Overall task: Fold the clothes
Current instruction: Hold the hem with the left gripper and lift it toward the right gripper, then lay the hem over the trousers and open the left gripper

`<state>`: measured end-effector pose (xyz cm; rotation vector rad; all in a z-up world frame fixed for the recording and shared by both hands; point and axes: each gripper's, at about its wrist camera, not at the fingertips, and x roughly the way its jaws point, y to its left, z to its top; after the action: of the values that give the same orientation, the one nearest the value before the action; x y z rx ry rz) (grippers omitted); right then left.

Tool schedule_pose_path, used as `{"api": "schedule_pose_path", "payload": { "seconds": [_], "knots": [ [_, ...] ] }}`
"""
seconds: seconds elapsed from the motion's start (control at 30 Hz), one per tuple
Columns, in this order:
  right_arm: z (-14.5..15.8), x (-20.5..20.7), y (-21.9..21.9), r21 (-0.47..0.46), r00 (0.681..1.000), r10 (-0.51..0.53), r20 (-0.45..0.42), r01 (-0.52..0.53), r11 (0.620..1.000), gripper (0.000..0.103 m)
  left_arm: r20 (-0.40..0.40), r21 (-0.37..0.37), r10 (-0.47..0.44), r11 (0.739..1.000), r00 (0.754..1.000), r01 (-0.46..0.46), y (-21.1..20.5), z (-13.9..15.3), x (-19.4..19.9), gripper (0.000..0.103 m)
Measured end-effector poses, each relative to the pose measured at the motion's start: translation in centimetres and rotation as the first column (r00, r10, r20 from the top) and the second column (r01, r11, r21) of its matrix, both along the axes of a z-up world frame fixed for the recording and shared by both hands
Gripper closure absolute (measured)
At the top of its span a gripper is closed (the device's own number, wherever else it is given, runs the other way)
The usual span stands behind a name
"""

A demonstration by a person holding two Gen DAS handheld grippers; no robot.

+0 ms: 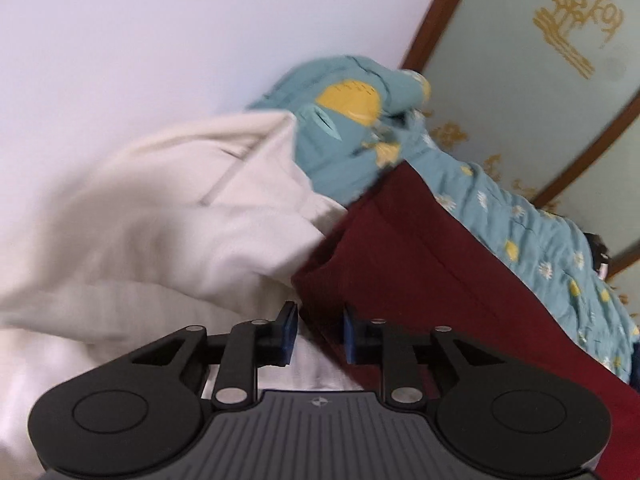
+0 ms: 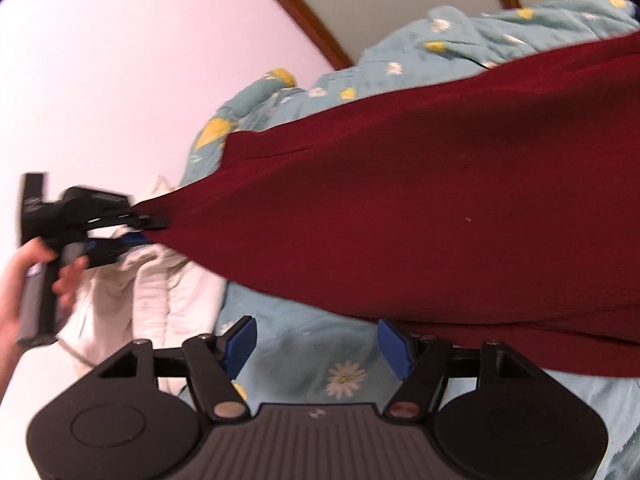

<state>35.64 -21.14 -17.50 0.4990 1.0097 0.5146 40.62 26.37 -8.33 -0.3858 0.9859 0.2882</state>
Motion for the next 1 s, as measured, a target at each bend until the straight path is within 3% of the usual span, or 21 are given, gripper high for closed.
{"api": "schedule_pose_path", "payload": {
  "seconds": [0.07,0.2,0.33,0.47,0.53,0.67,0.7,0.73,0.8,0.93,1.0],
  "knots": [
    [-0.1,-0.1,0.1,-0.010,1.000,0.006,0.001,-0.006,1.000,0.037,0.015,0.042,0.000,0.999,1.000,0.000,-0.4,1.7,-0.1,0.074],
    [0.0,-0.1,0.5,-0.022,1.000,0.016,0.009,-0.016,1.000,0.036,0.114,0.116,-0.026,0.993,0.993,0.013,-1.3,5.5,1.6,0.038],
    [-0.2,-0.1,1.0,-0.036,0.999,0.038,0.005,-0.038,0.999,0.036,0.083,0.158,-0.102,0.984,0.991,0.087,-3.3,5.5,7.1,0.037],
    [-0.6,-0.1,1.2,-0.052,0.999,0.054,-0.007,-0.054,0.997,0.036,0.003,0.179,-0.201,0.964,0.980,0.197,-4.8,2.0,13.3,0.037],
    [-1.0,0.1,1.3,-0.062,0.998,0.059,-0.017,-0.060,0.996,0.036,-0.042,0.181,-0.247,0.951,0.968,0.251,-5.4,-0.2,16.3,0.041],
    [-1.7,0.5,1.2,-0.074,0.998,0.058,-0.031,-0.060,0.995,0.036,-0.086,0.119,-0.272,0.952,0.958,0.281,-5.5,-3.6,19.2,0.043],
    [-2.0,0.8,1.2,-0.077,0.998,0.055,-0.038,-0.058,0.995,0.036,-0.102,0.105,-0.270,0.954,0.957,0.280,-5.5,-4.5,19.8,0.048],
    [-2.2,1.0,1.1,-0.080,0.998,0.052,-0.044,-0.056,0.995,0.036,-0.117,0.087,-0.270,0.956,0.956,0.281,-5.5,-5.4,20.3,0.054],
    [-2.6,1.3,1.2,-0.085,0.997,0.051,-0.052,-0.055,0.995,0.036,-0.152,0.089,-0.264,0.956,0.952,0.279,-5.8,-6.7,20.5,0.100],
    [-3.1,1.5,1.2,-0.090,0.997,0.046,-0.065,-0.052,0.995,0.036,-0.097,0.219,-0.273,0.932,0.957,0.288,-6.9,-6.7,19.9,0.102],
    [-3.2,1.4,1.4,-0.101,0.997,0.048,-0.065,-0.055,0.993,0.036,-0.048,0.339,-0.272,0.901,0.961,0.272,-7.4,-5.8,19.7,0.103]
  ]
}}
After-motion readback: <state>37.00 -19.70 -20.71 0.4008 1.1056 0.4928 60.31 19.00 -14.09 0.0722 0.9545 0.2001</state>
